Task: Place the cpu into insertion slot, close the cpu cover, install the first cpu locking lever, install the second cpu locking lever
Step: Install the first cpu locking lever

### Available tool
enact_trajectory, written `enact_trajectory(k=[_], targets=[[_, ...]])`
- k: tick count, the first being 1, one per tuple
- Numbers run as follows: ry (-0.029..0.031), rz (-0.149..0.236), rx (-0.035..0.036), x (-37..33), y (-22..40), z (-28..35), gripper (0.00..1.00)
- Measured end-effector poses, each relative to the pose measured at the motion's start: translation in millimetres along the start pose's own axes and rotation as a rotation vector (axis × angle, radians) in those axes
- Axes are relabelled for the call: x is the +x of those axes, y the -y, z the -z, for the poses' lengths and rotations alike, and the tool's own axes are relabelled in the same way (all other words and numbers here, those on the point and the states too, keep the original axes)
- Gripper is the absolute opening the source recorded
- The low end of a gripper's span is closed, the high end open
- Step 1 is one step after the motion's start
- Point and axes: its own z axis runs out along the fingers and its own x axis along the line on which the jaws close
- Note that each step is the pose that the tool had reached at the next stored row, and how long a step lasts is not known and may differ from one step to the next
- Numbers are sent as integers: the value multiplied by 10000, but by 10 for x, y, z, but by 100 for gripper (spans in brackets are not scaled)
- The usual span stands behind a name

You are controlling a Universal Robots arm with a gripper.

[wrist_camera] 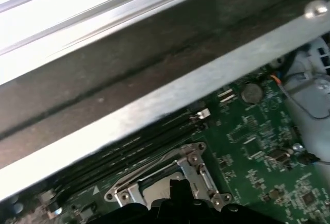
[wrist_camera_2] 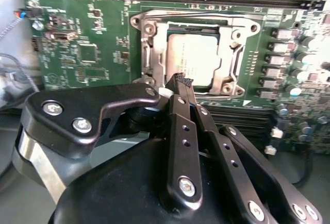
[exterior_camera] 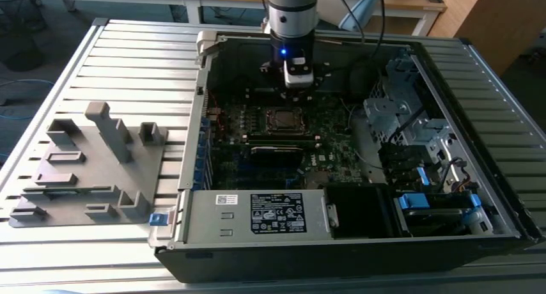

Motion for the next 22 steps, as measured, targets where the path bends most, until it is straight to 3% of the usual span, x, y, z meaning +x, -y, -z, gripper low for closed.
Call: enact_trajectory(k=[2, 3, 8, 20, 22], targets=[[-141, 131, 58, 1, 0, -8, 11], [-179, 157, 75, 1, 1, -8, 11], [-178, 213, 74, 1, 0, -10, 11], [-204, 2255, -152, 6, 1, -46, 11], [-205, 2372, -162, 6, 1, -47, 11]])
